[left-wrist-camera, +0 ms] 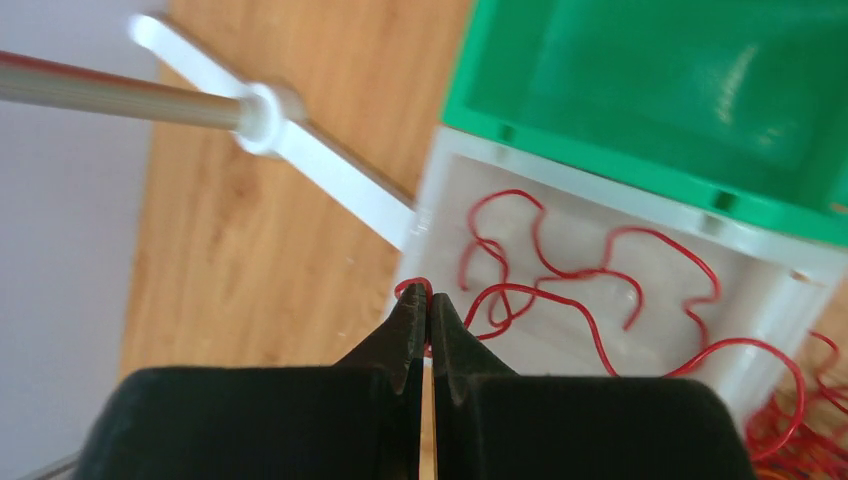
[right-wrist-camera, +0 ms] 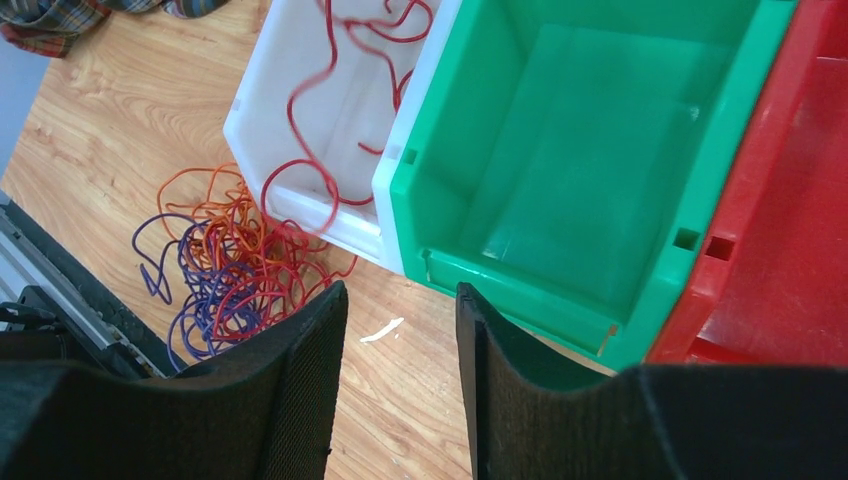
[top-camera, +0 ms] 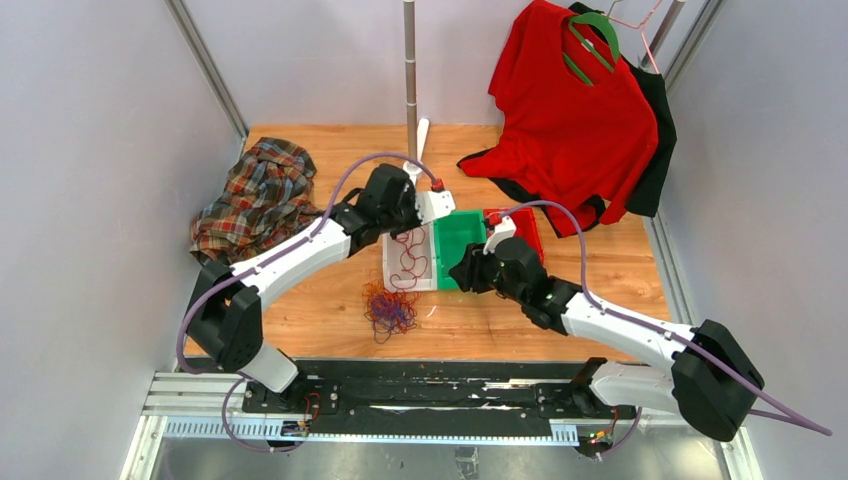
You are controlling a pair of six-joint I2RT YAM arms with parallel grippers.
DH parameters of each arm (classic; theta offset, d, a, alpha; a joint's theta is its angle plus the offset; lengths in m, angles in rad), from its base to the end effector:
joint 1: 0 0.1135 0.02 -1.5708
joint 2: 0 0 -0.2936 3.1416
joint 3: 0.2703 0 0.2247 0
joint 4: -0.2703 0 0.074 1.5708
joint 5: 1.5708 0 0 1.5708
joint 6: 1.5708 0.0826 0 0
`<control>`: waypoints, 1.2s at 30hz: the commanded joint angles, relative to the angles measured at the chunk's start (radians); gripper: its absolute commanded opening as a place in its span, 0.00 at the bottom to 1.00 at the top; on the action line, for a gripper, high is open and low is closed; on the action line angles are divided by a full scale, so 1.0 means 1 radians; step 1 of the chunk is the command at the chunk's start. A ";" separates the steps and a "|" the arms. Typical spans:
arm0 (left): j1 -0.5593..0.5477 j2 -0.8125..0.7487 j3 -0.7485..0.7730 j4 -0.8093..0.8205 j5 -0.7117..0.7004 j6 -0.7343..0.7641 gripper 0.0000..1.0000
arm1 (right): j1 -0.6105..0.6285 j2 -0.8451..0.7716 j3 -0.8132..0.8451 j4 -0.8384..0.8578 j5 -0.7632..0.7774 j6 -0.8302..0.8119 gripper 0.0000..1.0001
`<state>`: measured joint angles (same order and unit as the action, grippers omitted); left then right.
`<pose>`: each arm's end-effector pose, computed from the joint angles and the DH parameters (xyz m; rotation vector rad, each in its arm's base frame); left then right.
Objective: Untangle the cables
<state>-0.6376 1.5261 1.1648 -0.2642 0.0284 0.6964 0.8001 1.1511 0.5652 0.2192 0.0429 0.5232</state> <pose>0.2859 -0.2147 0.2947 1.3710 1.7154 0.0018 0.1837 0.1841 0.2558 -0.2506 2.0151 0.8229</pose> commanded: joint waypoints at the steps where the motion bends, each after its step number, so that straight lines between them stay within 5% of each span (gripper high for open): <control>1: -0.023 0.004 0.009 -0.158 0.045 -0.053 0.00 | -0.038 -0.015 0.014 -0.014 -0.004 -0.014 0.43; 11: -0.024 0.071 -0.047 -0.061 0.020 -0.051 0.00 | -0.045 -0.050 0.030 -0.062 0.011 -0.024 0.42; 20: 0.007 0.205 0.091 0.158 -0.113 -0.103 0.00 | -0.044 -0.074 0.035 -0.077 0.029 -0.022 0.50; 26: 0.039 0.176 0.173 0.108 -0.056 -0.149 0.01 | -0.044 -0.019 0.025 0.073 -0.049 -0.015 0.52; 36: 0.053 0.132 0.127 0.116 -0.021 -0.159 0.00 | 0.002 0.261 0.195 0.210 -0.156 -0.023 0.37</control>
<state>-0.5873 1.6798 1.3220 -0.1776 -0.0212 0.5632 0.7815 1.3437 0.6910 0.3328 -0.0708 0.5079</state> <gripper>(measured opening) 0.020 0.399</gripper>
